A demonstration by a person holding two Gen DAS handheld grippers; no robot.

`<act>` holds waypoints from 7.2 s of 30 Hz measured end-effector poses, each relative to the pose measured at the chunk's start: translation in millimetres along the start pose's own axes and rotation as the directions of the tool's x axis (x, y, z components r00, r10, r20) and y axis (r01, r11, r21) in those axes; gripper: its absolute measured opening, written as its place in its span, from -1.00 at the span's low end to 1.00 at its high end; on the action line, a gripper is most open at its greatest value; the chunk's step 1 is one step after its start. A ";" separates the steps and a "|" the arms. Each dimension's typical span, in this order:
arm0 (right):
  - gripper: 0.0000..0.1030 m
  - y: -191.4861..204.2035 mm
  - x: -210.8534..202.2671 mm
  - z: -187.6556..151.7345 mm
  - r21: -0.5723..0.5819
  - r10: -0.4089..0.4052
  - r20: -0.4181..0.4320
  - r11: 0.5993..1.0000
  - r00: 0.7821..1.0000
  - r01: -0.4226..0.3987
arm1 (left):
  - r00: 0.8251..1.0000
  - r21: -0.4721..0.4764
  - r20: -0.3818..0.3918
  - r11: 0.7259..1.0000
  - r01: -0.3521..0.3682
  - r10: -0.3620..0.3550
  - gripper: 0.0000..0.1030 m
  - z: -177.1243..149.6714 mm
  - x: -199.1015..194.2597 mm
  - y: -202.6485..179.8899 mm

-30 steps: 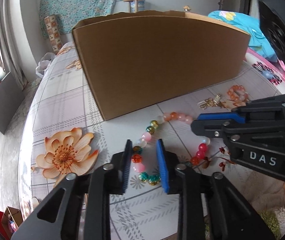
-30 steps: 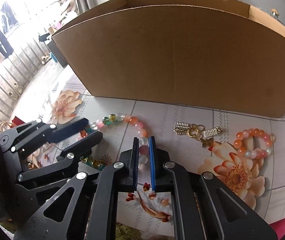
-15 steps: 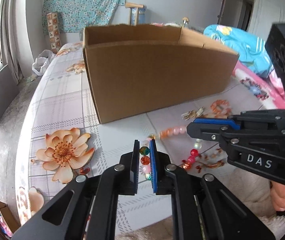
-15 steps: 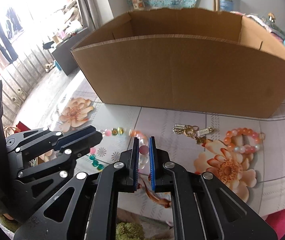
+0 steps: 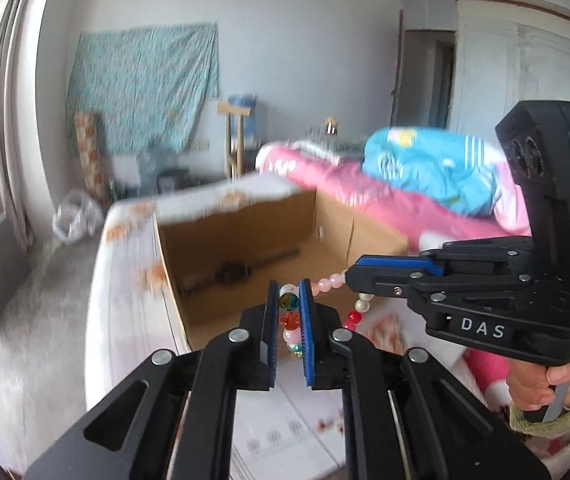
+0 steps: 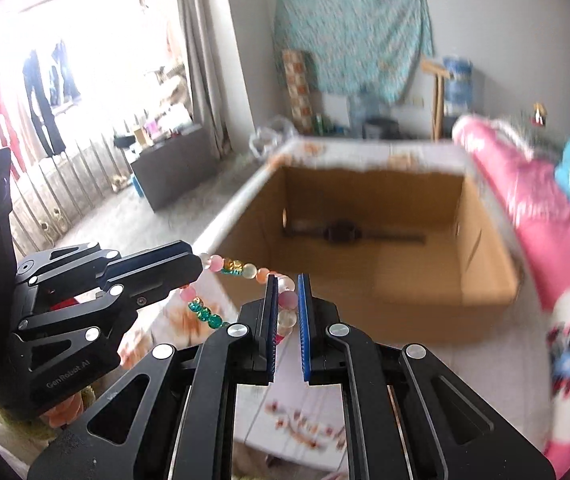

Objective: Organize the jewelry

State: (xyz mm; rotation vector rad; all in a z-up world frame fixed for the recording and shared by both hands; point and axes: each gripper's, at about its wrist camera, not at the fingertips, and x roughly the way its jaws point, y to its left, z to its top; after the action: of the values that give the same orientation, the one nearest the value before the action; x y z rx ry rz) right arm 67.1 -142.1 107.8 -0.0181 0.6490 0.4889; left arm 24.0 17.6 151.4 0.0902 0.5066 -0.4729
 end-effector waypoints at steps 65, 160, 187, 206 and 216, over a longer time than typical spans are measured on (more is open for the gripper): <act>-0.55 -84.8 61.6 -97.0 0.264 -0.016 -0.315 0.959 0.949 0.104 | 0.915 0.014 -0.403 1.000 -0.014 0.019 0.23 -115.6 128.4 -34.3; -0.64 -110.4 111.9 -100.0 0.333 0.084 -0.328 0.943 0.941 0.032 | 0.906 0.141 -0.418 0.981 0.132 -0.062 -0.76 -107.9 145.8 -82.9; -0.45 -80.9 114.3 -88.1 0.264 0.041 -0.351 0.963 0.935 0.057 | 0.921 0.095 -0.387 0.990 0.100 -0.056 -1.00 -110.0 133.5 -64.4; -0.41 -75.7 118.0 -86.7 0.266 0.034 -0.358 0.962 0.933 0.067 | 0.913 0.060 -0.398 0.990 0.126 -0.092 -0.30 -109.1 134.4 -62.6; -0.41 -84.3 115.2 -91.0 0.286 0.043 -0.345 0.956 0.938 0.061 | 0.908 0.095 -0.419 0.993 0.068 -0.022 -0.59 -110.8 144.6 -72.3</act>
State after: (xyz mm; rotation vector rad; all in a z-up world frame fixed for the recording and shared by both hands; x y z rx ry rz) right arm 131.2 -182.3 -43.7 0.1765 1.0663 0.3785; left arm 52.9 -84.5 -13.4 0.2887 0.9063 -0.5286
